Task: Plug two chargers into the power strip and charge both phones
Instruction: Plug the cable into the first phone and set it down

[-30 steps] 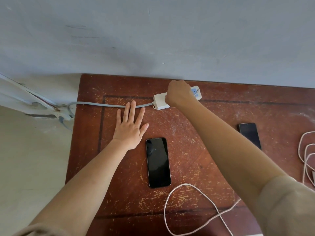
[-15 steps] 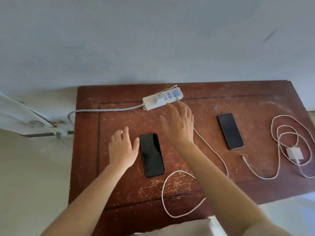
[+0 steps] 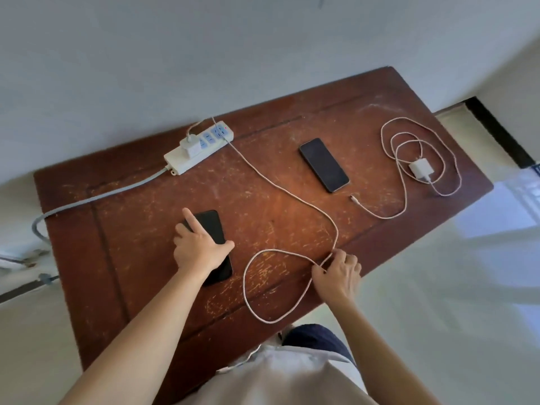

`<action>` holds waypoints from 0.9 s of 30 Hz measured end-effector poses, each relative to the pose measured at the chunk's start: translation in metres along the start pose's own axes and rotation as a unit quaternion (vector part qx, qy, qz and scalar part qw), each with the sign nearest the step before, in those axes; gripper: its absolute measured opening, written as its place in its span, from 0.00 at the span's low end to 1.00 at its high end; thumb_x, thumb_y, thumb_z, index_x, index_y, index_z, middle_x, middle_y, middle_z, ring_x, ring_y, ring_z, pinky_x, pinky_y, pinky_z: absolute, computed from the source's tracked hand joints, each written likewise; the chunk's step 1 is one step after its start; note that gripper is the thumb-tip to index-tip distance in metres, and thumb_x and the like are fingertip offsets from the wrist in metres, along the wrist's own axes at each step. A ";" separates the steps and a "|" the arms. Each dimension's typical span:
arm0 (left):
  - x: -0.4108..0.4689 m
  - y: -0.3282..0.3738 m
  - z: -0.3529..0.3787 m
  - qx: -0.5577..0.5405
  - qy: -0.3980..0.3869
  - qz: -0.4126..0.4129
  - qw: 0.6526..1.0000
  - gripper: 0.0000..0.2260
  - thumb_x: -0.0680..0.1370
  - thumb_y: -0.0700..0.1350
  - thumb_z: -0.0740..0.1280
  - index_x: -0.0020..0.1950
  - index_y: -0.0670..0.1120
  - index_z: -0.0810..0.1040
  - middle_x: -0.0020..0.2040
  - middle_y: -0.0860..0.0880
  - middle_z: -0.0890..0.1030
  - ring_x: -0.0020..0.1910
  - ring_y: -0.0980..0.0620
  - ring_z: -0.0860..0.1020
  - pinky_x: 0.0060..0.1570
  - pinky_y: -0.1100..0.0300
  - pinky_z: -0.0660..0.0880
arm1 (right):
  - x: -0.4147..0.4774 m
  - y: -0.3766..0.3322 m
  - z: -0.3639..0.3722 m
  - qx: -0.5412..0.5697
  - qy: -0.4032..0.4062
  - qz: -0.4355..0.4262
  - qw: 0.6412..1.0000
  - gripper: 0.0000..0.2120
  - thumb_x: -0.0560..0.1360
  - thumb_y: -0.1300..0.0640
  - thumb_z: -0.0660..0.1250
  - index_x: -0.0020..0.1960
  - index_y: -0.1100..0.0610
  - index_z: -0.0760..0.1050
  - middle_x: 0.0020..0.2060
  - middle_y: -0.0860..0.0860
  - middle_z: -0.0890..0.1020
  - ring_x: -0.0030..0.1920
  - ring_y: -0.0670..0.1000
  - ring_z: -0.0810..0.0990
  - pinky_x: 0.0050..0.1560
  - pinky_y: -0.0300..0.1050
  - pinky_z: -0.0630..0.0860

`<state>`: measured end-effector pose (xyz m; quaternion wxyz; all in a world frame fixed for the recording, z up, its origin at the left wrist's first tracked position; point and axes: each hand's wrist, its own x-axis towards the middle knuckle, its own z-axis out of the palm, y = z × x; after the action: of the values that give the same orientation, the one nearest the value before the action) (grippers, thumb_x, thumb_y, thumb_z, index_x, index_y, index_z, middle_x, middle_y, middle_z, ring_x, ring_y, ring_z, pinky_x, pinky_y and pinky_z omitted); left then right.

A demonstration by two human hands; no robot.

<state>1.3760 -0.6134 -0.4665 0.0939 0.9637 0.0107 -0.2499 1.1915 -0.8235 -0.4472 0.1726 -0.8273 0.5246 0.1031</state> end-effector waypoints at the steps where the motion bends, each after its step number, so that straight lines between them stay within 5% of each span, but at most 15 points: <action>1: -0.005 0.000 0.002 0.003 -0.001 0.001 1.000 0.60 0.64 0.70 0.73 0.79 0.45 0.38 0.72 0.37 0.63 0.65 0.37 0.71 0.52 0.46 0.77 | -0.002 0.005 0.000 -0.014 -0.020 -0.015 1.000 0.25 0.69 0.50 0.67 0.64 0.54 0.70 0.58 0.56 0.75 0.59 0.59 0.73 0.59 0.55 0.72; 4: -0.023 -0.004 0.007 -0.011 -0.010 -0.027 1.000 0.60 0.62 0.69 0.75 0.79 0.42 0.44 0.72 0.37 0.63 0.67 0.37 0.70 0.55 0.45 0.77 | -0.001 0.006 -0.002 -0.009 -0.068 -0.070 0.995 0.14 0.71 0.58 0.64 0.57 0.54 0.71 0.51 0.53 0.78 0.54 0.57 0.77 0.50 0.52 0.77; 9: -0.048 -0.015 0.013 -0.091 -0.022 -0.108 0.990 0.56 0.61 0.66 0.78 0.76 0.39 0.56 0.72 0.38 0.65 0.70 0.37 0.67 0.61 0.42 0.73 | 0.017 -0.017 -0.020 -0.023 -0.026 -0.225 0.974 0.09 0.78 0.62 0.62 0.57 0.61 0.76 0.50 0.58 0.80 0.53 0.58 0.78 0.49 0.51 0.77; 13: -0.065 -0.026 0.011 -0.165 -0.017 -0.155 0.974 0.49 0.64 0.61 0.79 0.74 0.39 0.61 0.71 0.38 0.63 0.67 0.35 0.69 0.57 0.43 0.75 | 0.026 -0.038 -0.035 -0.085 -0.083 -0.370 0.921 0.05 0.75 0.64 0.67 0.50 0.63 0.80 0.49 0.58 0.78 0.51 0.58 0.78 0.43 0.46 0.73; 17: -0.085 -0.038 0.009 -0.251 0.013 -0.221 0.942 0.46 0.66 0.57 0.80 0.74 0.39 0.60 0.72 0.38 0.61 0.62 0.35 0.74 0.50 0.45 0.76 | 0.017 -0.060 -0.034 -0.121 -0.039 -0.483 0.866 0.06 0.77 0.61 0.66 0.52 0.58 0.81 0.49 0.55 0.80 0.50 0.57 0.79 0.44 0.50 0.78; 21: -0.103 -0.054 0.011 -0.364 0.061 -0.276 0.888 0.44 0.66 0.55 0.80 0.73 0.39 0.61 0.67 0.40 0.70 0.61 0.38 0.75 0.54 0.44 0.77 | -0.005 -0.074 -0.018 -0.038 -0.058 -0.489 0.870 0.04 0.80 0.61 0.63 0.52 0.57 0.76 0.39 0.56 0.84 0.39 0.61 0.84 0.32 0.47 0.69; 24: -0.116 -0.066 0.010 -0.448 0.058 -0.286 0.845 0.41 0.67 0.51 0.79 0.71 0.40 0.62 0.59 0.43 0.74 0.55 0.43 0.76 0.49 0.46 0.74 | -0.015 -0.076 0.000 0.034 -0.120 -0.464 0.877 0.07 0.82 0.60 0.60 0.56 0.58 0.76 0.38 0.59 0.84 0.39 0.63 0.83 0.33 0.50 0.73; 27: -0.127 -0.071 0.007 -0.509 0.040 -0.253 0.822 0.26 0.68 0.47 0.78 0.62 0.44 0.73 0.54 0.43 0.79 0.54 0.41 0.79 0.46 0.48 0.76 | -0.020 -0.076 0.015 0.064 -0.166 -0.471 0.864 0.12 0.83 0.57 0.59 0.63 0.59 0.76 0.45 0.61 0.85 0.46 0.63 0.84 0.44 0.53 0.78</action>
<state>1.2567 -0.5416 -0.4235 0.5039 0.7518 0.3831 -0.1848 1.2515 -0.7714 -0.4409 0.3378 -0.9337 0.0419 0.1111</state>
